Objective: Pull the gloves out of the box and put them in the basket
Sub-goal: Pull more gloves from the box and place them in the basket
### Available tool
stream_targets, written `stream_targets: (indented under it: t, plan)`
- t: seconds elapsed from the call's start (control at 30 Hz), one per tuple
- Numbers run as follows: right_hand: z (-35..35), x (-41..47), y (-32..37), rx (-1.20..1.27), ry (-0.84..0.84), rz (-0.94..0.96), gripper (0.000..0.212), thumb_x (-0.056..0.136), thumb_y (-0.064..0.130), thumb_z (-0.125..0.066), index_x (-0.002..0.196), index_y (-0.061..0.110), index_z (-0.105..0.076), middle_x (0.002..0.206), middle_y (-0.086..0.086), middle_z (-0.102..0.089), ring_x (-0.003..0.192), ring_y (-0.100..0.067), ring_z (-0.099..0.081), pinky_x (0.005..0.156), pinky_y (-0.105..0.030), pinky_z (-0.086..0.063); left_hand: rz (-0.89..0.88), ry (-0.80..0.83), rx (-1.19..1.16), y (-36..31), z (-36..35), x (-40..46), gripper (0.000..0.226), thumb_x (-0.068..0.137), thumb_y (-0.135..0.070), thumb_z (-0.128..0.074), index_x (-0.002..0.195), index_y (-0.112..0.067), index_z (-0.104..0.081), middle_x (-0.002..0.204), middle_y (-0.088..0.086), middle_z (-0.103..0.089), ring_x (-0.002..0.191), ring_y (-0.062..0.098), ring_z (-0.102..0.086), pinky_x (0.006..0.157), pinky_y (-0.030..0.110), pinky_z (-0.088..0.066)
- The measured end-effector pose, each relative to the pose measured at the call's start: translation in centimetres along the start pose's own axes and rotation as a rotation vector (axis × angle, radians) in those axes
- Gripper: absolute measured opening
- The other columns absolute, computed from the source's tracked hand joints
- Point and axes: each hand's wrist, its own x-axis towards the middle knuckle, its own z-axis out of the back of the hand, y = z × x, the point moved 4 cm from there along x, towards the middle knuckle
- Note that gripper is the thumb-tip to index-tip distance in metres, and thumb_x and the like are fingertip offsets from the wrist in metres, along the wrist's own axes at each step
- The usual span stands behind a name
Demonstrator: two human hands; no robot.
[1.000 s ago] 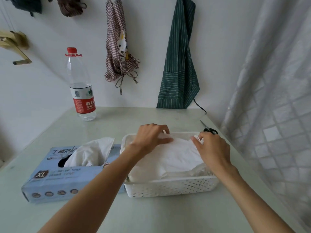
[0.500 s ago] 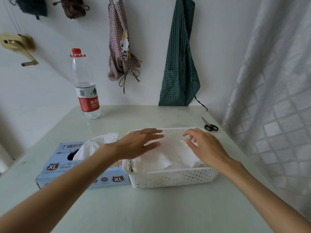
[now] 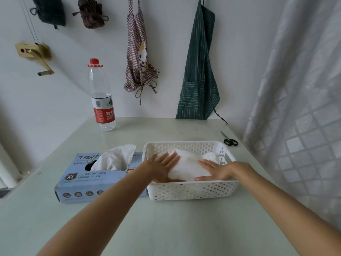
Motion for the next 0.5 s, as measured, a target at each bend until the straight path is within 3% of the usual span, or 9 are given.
stream_targets:
  t: [0.13,0.23,0.33,0.43,0.5]
  plan:
    - [0.4,-0.3,0.1,0.095,-0.046,0.033,0.096,0.083,0.074,-0.037,0.148,0.03,0.018,0.156,0.008,0.023,0.147,-0.016,0.011,0.119,-0.046,0.0,0.004,-0.011,-0.052,0.1,0.2,0.2,0.091,0.085,-0.075,-0.024,0.148,-0.025,0.019,0.155,-0.005,0.025,0.145,0.019,0.017,0.117,0.045,0.009]
    - [1.8,-1.4,0.0,0.299,-0.238,0.106,0.09,0.08,0.063,-0.059,0.151,0.029,-0.015,0.159,0.01,-0.004,0.146,-0.015,-0.008,0.119,-0.039,-0.013,-0.007,-0.122,-0.195,0.4,1.6,-0.6,0.096,0.08,-0.078,-0.033,0.151,-0.026,0.006,0.158,-0.005,0.016,0.146,0.019,0.013,0.117,0.048,0.006]
    - [3.5,-2.7,0.0,0.499,-0.498,0.16,0.051,0.079,0.043,-0.072,0.126,0.033,-0.055,0.144,0.011,-0.039,0.136,-0.011,-0.033,0.11,-0.03,-0.028,-0.056,-0.267,-0.329,1.2,3.4,-2.9,0.081,0.085,-0.065,-0.047,0.151,-0.03,-0.016,0.16,-0.004,-0.004,0.146,0.018,-0.001,0.118,0.043,-0.002]
    - [5.5,-3.7,2.7,0.492,-0.783,0.228,0.021,0.085,0.029,-0.07,0.105,0.032,-0.066,0.123,0.009,-0.059,0.12,-0.012,-0.051,0.098,-0.029,-0.04,-0.078,-0.417,-0.501,4.8,4.0,-6.5,0.059,0.089,-0.045,-0.058,0.141,-0.027,-0.04,0.15,-0.004,-0.037,0.137,0.018,-0.033,0.112,0.035,-0.026]
    - [6.6,-4.4,6.7,0.503,-0.908,0.293,0.01,0.086,0.03,-0.067,0.096,0.03,-0.068,0.104,0.012,-0.064,0.107,-0.012,-0.057,0.087,-0.028,-0.045,0.033,-0.477,-0.539,8.5,3.0,-8.7,0.055,0.088,-0.039,-0.062,0.138,-0.025,-0.044,0.144,-0.004,-0.045,0.13,0.017,-0.043,0.108,0.035,-0.035]
